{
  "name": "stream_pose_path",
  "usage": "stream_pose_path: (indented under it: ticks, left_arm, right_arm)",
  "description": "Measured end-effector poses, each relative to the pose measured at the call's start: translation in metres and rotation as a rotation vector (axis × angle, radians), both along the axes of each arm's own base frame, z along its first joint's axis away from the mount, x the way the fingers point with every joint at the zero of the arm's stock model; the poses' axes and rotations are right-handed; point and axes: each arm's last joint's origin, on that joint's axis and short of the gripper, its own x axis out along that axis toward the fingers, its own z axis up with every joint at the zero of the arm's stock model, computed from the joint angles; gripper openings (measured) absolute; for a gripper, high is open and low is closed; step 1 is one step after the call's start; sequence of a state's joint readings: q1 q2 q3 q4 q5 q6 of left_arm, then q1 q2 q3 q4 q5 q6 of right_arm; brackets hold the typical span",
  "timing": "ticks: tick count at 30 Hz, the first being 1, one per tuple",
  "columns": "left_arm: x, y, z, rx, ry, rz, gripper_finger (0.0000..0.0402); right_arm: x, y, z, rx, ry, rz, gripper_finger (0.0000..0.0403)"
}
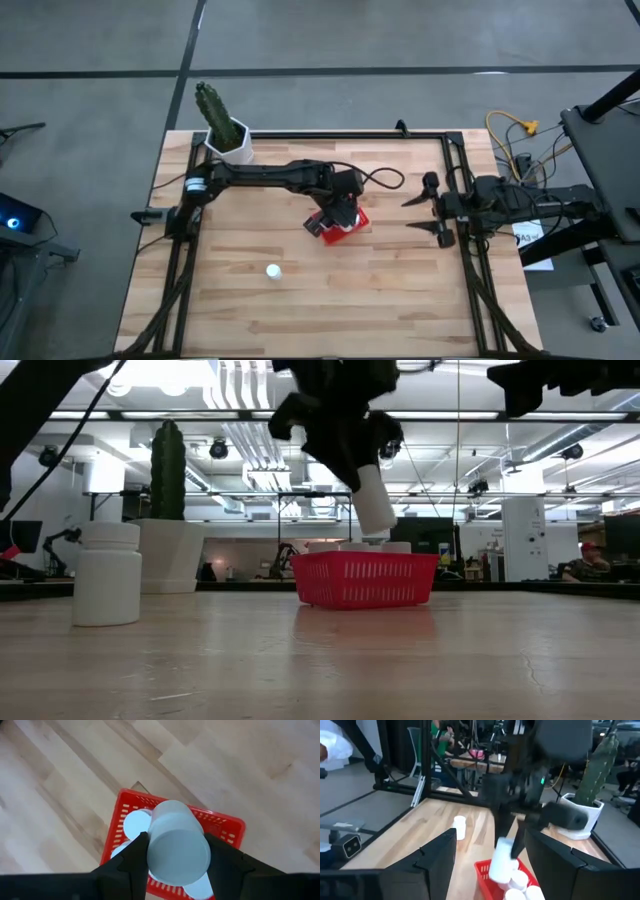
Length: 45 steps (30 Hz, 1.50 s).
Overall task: Pick and place pill bottles into a basket
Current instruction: Put the white pill bottle into the red bin
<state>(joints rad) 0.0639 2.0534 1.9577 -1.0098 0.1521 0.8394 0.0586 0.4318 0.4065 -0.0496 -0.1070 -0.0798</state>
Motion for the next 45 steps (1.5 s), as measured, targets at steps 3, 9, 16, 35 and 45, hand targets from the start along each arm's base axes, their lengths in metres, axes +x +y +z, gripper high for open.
stream_pose_path:
  ticks: [3, 9, 16, 35, 45]
  left_arm:
    - [0.003, 0.000, -0.012, 0.008, 0.043, -0.006, 0.0141]
    - [0.004, 0.000, -0.013, 0.012, 0.053, -0.011, 0.0141]
    - [0.003, 0.000, -0.014, 0.011, 0.070, -0.008, 0.0141]
    - [0.003, 0.001, -0.018, 0.026, 0.075, -0.004, 0.0141]
    - [0.005, 0.001, -0.019, 0.033, 0.059, -0.017, 0.0141]
  right_arm:
    - [-0.002, 0.000, 0.001, -0.002, -0.011, -0.001, 0.0224]
    - [-0.008, -0.001, 0.000, -0.002, 0.004, -0.008, 0.0224]
    - [-0.010, -0.001, 0.001, 0.000, -0.008, -0.030, 0.0224]
    - [-0.010, -0.001, -0.001, 0.017, 0.013, -0.032, 0.0224]
    - [-0.010, -0.001, -0.001, 0.021, 0.018, -0.033, 0.0224]
